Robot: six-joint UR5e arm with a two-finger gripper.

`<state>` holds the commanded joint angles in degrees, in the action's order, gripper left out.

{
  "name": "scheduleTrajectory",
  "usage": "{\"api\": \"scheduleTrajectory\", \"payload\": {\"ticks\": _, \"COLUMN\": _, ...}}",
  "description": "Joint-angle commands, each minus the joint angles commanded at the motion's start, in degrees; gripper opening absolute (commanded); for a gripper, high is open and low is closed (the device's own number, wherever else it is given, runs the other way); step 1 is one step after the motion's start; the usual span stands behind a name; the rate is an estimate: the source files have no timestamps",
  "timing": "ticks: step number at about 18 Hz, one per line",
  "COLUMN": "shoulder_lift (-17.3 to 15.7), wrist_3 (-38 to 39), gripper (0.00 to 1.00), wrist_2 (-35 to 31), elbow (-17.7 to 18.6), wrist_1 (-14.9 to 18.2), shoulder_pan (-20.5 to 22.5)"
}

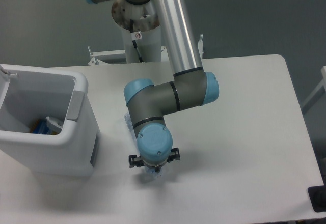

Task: Place the trash in the trash can
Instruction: 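Lower the gripper and close it around the bottle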

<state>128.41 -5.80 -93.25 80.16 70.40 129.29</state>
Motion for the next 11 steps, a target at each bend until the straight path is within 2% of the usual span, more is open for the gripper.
{"api": "scheduleTrajectory", "payload": {"ticks": 5, "shoulder_lift": 0.3, "wrist_3": 1.3, "gripper": 0.66, "wrist_2": 0.0, "elbow": -0.3, "wrist_1": -0.1, "shoulder_pan": -0.1}}
{"api": "scheduleTrajectory", "payload": {"ticks": 11, "shoulder_lift": -0.3, "wrist_3": 1.3, "gripper": 0.59, "wrist_2": 0.2, "elbow": -0.3, "wrist_1": 0.3, "shoulder_pan": -0.1}}
